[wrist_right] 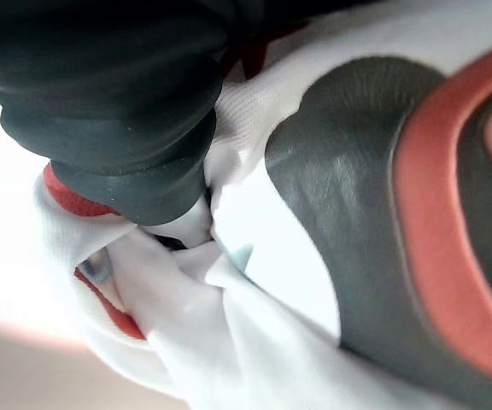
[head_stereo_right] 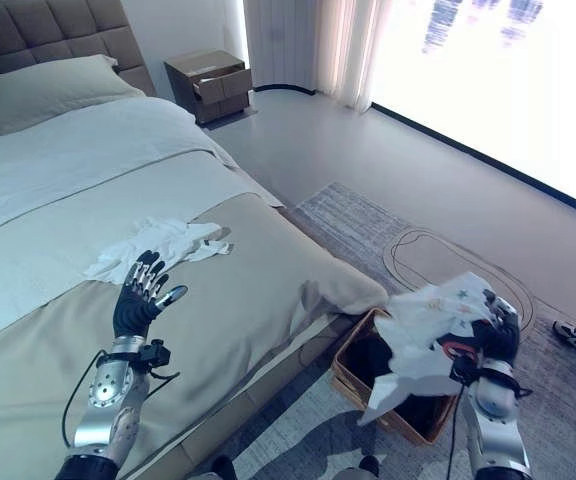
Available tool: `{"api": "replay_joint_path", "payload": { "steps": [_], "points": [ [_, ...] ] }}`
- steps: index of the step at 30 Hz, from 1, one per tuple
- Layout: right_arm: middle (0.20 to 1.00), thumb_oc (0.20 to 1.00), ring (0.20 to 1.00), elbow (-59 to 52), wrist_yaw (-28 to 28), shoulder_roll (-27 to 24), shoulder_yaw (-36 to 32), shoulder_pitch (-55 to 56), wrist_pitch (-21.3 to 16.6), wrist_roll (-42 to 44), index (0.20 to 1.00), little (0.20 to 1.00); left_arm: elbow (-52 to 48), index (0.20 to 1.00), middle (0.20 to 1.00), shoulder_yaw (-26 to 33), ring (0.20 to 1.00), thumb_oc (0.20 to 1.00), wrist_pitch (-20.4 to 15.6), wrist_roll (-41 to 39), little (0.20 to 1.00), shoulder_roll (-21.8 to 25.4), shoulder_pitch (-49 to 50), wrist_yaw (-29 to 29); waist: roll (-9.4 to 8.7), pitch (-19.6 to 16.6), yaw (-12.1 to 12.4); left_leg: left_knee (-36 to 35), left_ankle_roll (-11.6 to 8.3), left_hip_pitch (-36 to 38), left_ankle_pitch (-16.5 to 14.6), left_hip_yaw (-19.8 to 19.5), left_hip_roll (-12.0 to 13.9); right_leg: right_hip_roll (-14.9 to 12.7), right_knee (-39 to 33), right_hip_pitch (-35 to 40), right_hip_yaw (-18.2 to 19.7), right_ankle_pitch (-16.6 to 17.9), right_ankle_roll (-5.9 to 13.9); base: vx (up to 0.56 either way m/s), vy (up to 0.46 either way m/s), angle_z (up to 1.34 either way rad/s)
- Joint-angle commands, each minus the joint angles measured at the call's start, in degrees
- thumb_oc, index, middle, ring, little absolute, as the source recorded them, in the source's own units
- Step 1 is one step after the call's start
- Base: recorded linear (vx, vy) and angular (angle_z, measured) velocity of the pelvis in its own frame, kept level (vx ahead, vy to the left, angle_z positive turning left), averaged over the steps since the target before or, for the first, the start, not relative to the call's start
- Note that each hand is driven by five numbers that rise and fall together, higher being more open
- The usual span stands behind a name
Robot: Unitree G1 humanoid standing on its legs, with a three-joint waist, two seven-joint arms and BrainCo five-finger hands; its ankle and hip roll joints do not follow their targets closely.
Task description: Pick up clothes into the bucket
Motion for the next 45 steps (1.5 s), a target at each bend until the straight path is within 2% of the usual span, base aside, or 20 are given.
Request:
{"api": "replay_joint_path", "payload": {
  "steps": [1, 3, 4, 5, 6, 7, 8, 9, 10, 11, 12, 13, 14, 22, 28, 34, 41, 45],
  "points": [
    [0.2, 0.2, 0.2, -1.43, -2.71, -2.58, -4.47, -5.72, -3.9, -0.66, 0.2, 0.2, -5.94, 1.0, 1.0, 2.44, 1.0, 1.0, -4.71, -4.35, 1.0, 3.1, -2.15, 0.05, -3.01, 0.87, 0.54, 6.05, 1.6, -5.3, -4.04, -4.29, -0.08, -5.52, -3.46, 0.78, 0.47, 10.55, 2.97, -0.04, -0.233, 0.05],
    [0.2, 0.2, 0.2, -1.96, -4.09, -2.82, -4.99, -6.58, -4.3, -0.88, 0.2, 0.2, -6.64, 1.0, 1.0, 2.42, 1.0, 1.0, -4.86, -5.55, 1.0, 2.71, -1.41, -0.27, -1.75, 2.64, 0.36, 6.4, 0.34, -5.96, -2.88, -5.21, 2.22, -3.78, -2.36, 0.06, 0.2, 6.68, 1.99, -0.08, -0.253, 0.06],
    [0.2, 0.2, 0.2, -2.33, -5.29, -3.42, -4.53, -8.05, -4.68, -1.47, 0.2, 0.2, -6.88, 1.0, 1.0, 2.44, 1.0, 1.0, -5.2, -6.12, 1.0, 2.69, -0.82, 0.23, -0.33, 4.7, -0.06, 6.28, -0.66, -6.45, -1.96, -5.96, 4.69, -1.78, -0.56, -1.46, 0.98, 4.24, 0.93, -0.16, -0.294, 0.08],
    [0.2, 0.2, 0.2, -2.57, -5.66, -3.64, -4.07, -9.0, -4.65, -1.57, 0.2, 0.2, -6.82, 1.0, 1.0, 2.54, 1.0, 1.0, -5.31, -6.39, 1.0, 2.64, -0.45, 0.15, 0.23, 5.63, -0.19, 6.59, -1.03, -6.84, -1.61, -6.28, 5.99, -0.61, 0.38, -2.5, 1.78, 2.97, 0.25, -0.15, -0.211, 0.05],
    [0.2, 0.2, 0.2, -2.55, -5.68, -3.66, -4.05, -9.11, -4.64, -1.58, 0.2, 0.2, -6.81, 1.0, 1.0, 2.6, 1.0, 1.0, -5.32, -6.41, 1.0, 2.62, -0.52, 0.13, 0.24, 5.59, -0.21, 6.51, -1.0, -7.06, -1.3, -6.27, 6.01, -0.58, 0.39, -2.78, 1.82, 3.14, 0.1, -0.09, -0.257, 0.01],
    [0.2, 0.2, 0.2, -0.99, -6.23, -4.35, -1.46, -12.05, -5.22, -1.33, 0.2, 0.2, -6.36, 1.0, 1.0, 2.54, 1.0, 1.0, -5.52, -6.38, 1.0, 2.88, 0.28, 0.28, 0.94, 7.39, 0.4, 9.28, -1.29, -7.3, -2.14, -8.35, 7.99, 2.12, 1.32, -3.78, 3.81, 1.19, -1.37, -0.06, -0.191, -0.1],
    [0.2, 0.2, 0.2, -0.81, -6.24, -4.42, -1.38, -12.29, -5.31, -1.3, 0.2, 0.2, -6.33, 1.0, 1.0, 2.63, 1.0, 1.0, -5.54, -6.38, 1.0, 2.86, 0.18, 0.28, 0.96, 7.44, 0.36, 9.34, -1.26, -7.51, -1.93, -8.35, 8.03, 2.17, 1.26, -3.96, 3.85, 1.4, -1.5, -0.09, -0.272, -0.23],
    [0.2, 0.2, 0.2, -0.43, -6.52, -5.48, 0.91, -14.79, -5.36, -1.76, 0.2, 0.2, -6.61, 1.0, 1.0, 2.51, 1.0, 1.0, -5.8, -7.13, 1.0, 2.08, 0.66, 0.41, 1.62, 9.72, 1.68, 11.97, -1.94, -8.34, -3.57, -13.31, 6.39, 3.6, 1.8, -4.89, 5.65, 0.54, -1.91, -0.07, -0.083, -0.39],
    [0.2, 0.2, 0.2, -0.36, -6.53, -5.53, 0.92, -14.94, -5.39, -1.75, 0.2, 0.2, -6.59, 1.0, 1.0, 2.55, 1.0, 1.0, -5.81, -7.14, 1.0, 2.05, 0.56, 0.39, 1.56, 9.71, 1.54, 11.93, -1.86, -8.6, -3.26, -13.39, 6.22, 3.46, 1.7, -5.04, 5.58, 0.79, -1.94, -0.18, -0.083, -0.75],
    [0.2, 0.2, 0.2, 0.34, -7.24, -7.33, 2.78, -18.12, -5.46, -1.9, 0.2, 0.2, -6.73, 1.0, 1.0, 1.33, 1.0, 1.0, -6.31, -6.91, 1.0, 1.99, -0.88, 1.63, 2.73, 11.9, 3.02, 7.98, -2.53, -12.19, -0.36, -19.08, 2.14, 3.07, 2.51, -7.21, 6.34, 1.5, -1.66, -0.13, -0.002, -0.67],
    [0.2, 0.2, 0.2, 0.52, -7.26, -7.47, 2.82, -18.36, -5.51, -1.87, 0.2, 0.2, -6.68, 1.0, 1.0, 1.34, 1.0, 1.0, -6.32, -6.86, 1.0, 1.9, -1.06, 1.7, 2.74, 11.74, 2.79, 7.46, -2.55, -12.35, 0.08, -19.23, 1.99, 2.92, 2.68, -7.56, 6.19, 1.45, -1.68, -0.15, -0.01, -0.43],
    [0.2, 0.2, 0.2, 2.19, -7.37, -8.12, 3.67, -19.86, -5.66, -1.58, 0.2, 0.2, -6.5, 1.0, 1.0, 0.94, 1.0, 1.0, -6.61, -6.37, 1.0, 1.9, -1.48, 2.24, 2.79, 12.19, 3.12, 7.6, -2.73, -13.44, 0.13, -21.55, 0.31, 2.71, 3.47, -9.11, 7.04, 1.71, -1.8, -0.12, 0.061, 0.07],
    [0.2, 0.2, 0.2, 2.05, -7.88, -8.17, 5.56, -23.04, -5.2, -2.26, 0.2, 0.2, -7.98, 1.0, 1.0, 0.32, 1.0, 1.0, -6.91, -7.0, 1.0, 2.05, -1.37, 2.25, 3.66, 12.86, 2.08, 6.34, -1.52, -14.13, 0.03, -18.97, 0.63, 2.11, 4.63, -12.48, 7.97, 2.2, -1.68, -0.12, 0.066, 0.14],
    [0.2, 0.2, 0.2, 8.77, -11.05, -12.78, 10.83, -36.54, -3.93, -3.82, 0.2, 0.2, -12.09, 1.0, 1.0, -1.1, 1.0, 1.0, -8.98, -8.1, 1.0, 2.94, -2.34, 3.47, 5.1, 17.63, 2.45, 9.24, 0.22, -20.9, -0.53, -12.65, -0.84, -0.17, 7.02, -23.85, 12.69, 4.78, -1.46, -0.11, 0.113, -0.24],
    [0.2, 0.2, 0.2, 14.7, -13.64, -16.94, 12.33, -44.94, -3.69, -3.16, 0.2, 0.2, -15.47, 1.0, 1.0, -2.68, 1.0, 1.0, -9.84, -9.12, 1.0, 3.73, -2.14, 3.45, 7.12, 20.92, 2.06, 11.62, 0.35, -25.88, -1.34, -11.3, -1.27, -1.1, 9.28, -29.76, 13.84, 5.07, -1.14, -0.06, 0.043, -0.12],
    [0.2, 0.2, 0.2, 18.3, -14.83, -22.55, 15.75, -53.54, -3.67, -3.13, 0.2, 0.2, -16.35, 1.0, 1.0, -4.61, 1.0, 1.0, -10.36, -7.91, 1.0, 5.3, -3.42, 4.36, 8.19, 22.91, 1.63, 13.83, 0.49, -30.49, -1.95, -10.89, -1.52, -1.09, 11.83, -35.21, 15.23, 4.98, -1.19, -0.05, 0.011, -0.05],
    [0.2, 0.2, 0.2, 24.58, -16.92, -27.98, 20.02, -63.43, -4.19, -0.85, 0.2, 0.2, -17.05, 1.0, 1.0, -5.39, 1.0, 1.0, -11.18, -7.98, 1.0, 6.42, -3.3, 5.92, 9.3, 23.44, 1.65, 15.6, 0.38, -35.24, -2.33, -10.7, -1.52, -0.86, 15.39, -40.88, 16.52, 4.0, -1.31, -0.01, -0.002, -0.02],
    [0.2, 0.2, 0.2, 24.84, -17.69, -29.22, 20.84, -65.15, -4.29, -0.8, 0.2, 0.2, -17.27, 1.0, 1.0, -5.04, 1.0, 1.0, -11.37, -7.29, 1.0, 6.66, -3.12, 6.81, 9.69, 23.44, 1.55, 15.93, 0.42, -36.32, -2.42, -10.66, -1.75, -0.66, 16.58, -42.66, 17.21, 3.43, -1.55, 0.0, 0.0, -0.05]
  ]
}}
